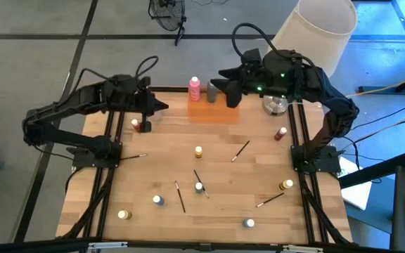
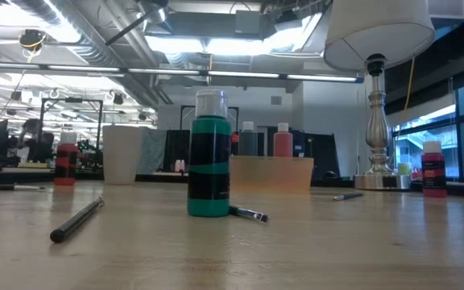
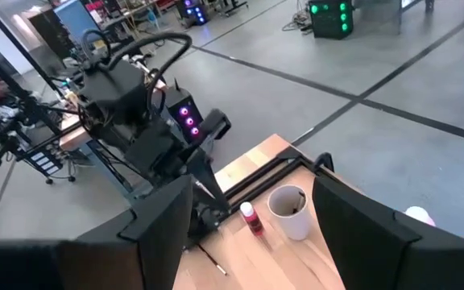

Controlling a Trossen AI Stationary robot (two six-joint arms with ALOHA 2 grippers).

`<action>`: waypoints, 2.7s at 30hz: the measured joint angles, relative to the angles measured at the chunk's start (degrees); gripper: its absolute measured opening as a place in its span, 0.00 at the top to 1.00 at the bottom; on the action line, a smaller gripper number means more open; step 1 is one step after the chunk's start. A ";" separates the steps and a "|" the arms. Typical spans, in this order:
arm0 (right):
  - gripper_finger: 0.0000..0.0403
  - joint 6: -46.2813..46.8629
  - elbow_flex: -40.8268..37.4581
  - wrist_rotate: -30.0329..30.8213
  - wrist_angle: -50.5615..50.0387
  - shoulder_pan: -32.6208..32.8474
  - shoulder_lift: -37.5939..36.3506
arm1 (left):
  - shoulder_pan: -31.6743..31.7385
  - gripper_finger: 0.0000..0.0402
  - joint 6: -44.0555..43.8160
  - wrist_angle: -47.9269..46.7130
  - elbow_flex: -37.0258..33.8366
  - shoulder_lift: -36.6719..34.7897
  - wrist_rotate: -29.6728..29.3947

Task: Pick & Place Paint Supplies
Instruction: Put the silver paint brush into the white cup

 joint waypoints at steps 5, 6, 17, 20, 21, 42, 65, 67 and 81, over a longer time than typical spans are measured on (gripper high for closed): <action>0.35 -0.16 0.00 0.02 -2.40 0.09 -2.08 | 1.20 1.00 -1.21 0.20 0.00 0.00 0.19; 0.35 -0.16 0.00 0.34 -3.08 0.09 -2.61 | 1.30 1.00 -1.24 0.34 0.00 0.00 0.19; 0.35 -5.73 0.00 14.36 -7.96 -0.94 -6.74 | 1.72 1.00 -2.13 0.26 -0.02 0.45 0.26; 0.35 -9.22 0.00 19.31 -6.58 -4.75 -6.35 | 2.03 1.00 -2.09 0.17 0.81 0.35 0.41; 0.35 -8.73 0.02 19.45 -4.99 -6.21 -5.92 | 2.33 1.00 -2.01 0.56 1.52 0.32 0.56; 0.35 -9.21 -0.07 1.84 -12.48 -18.77 -6.66 | 3.42 1.00 -4.73 10.65 4.39 1.62 -1.30; 0.35 -5.95 -0.02 -1.10 -15.03 -19.26 -8.58 | 21.95 1.00 -9.45 23.50 6.32 2.08 14.34; 0.35 -5.98 -0.02 -1.33 -15.03 -19.23 -8.71 | 21.94 1.00 -9.46 23.97 6.32 2.08 14.43; 0.35 -6.17 -0.02 -1.48 -15.19 -19.06 -7.90 | 28.65 1.00 -8.52 23.12 7.15 1.97 17.64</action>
